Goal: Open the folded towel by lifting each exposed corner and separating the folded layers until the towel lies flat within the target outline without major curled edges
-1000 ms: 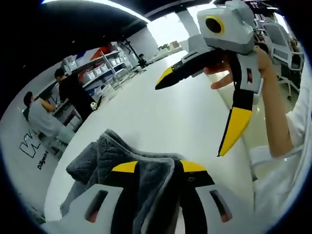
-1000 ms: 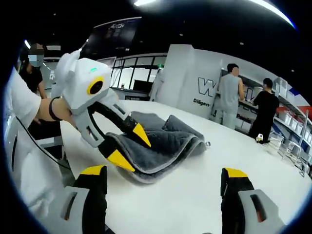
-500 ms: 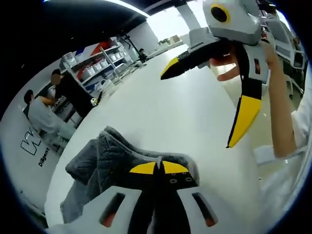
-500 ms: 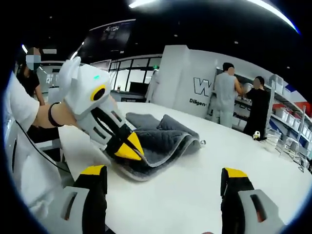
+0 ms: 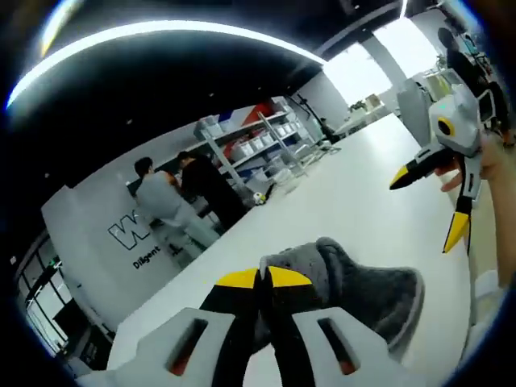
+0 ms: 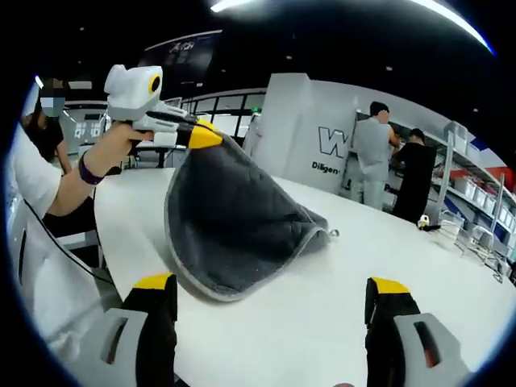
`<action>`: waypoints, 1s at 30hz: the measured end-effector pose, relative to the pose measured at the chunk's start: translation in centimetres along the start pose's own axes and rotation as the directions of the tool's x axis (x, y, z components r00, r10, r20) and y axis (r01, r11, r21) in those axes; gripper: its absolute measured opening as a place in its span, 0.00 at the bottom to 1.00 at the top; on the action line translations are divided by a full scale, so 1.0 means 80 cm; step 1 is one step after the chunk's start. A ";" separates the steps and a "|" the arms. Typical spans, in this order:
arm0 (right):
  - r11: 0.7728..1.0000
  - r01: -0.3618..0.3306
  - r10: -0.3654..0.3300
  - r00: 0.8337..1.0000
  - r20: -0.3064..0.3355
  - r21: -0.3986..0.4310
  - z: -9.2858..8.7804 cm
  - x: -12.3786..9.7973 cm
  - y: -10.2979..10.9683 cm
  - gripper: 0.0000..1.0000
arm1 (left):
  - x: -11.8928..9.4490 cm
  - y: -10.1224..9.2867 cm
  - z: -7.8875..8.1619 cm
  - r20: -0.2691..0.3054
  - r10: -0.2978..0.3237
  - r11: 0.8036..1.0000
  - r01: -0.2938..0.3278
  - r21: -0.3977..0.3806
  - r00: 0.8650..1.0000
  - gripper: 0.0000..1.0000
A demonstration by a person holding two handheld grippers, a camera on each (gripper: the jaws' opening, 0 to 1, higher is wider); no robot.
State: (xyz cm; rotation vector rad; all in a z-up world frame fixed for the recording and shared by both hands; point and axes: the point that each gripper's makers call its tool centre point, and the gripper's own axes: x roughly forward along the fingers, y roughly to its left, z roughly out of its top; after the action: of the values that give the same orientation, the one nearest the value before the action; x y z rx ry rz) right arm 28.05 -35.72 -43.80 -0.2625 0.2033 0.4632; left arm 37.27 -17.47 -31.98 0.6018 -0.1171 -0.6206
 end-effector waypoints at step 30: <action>1.000 0.009 -0.009 1.000 -0.027 0.013 -0.008 0.002 -0.010 0.99 | -0.143 0.138 -0.353 -0.665 0.070 0.981 -0.173 -0.090 0.743 0.03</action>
State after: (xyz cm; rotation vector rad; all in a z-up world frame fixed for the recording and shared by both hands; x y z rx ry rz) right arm 28.49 -36.48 -44.28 -0.2571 0.2309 0.4493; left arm 41.48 10.31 -48.20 0.6349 0.5565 -0.2519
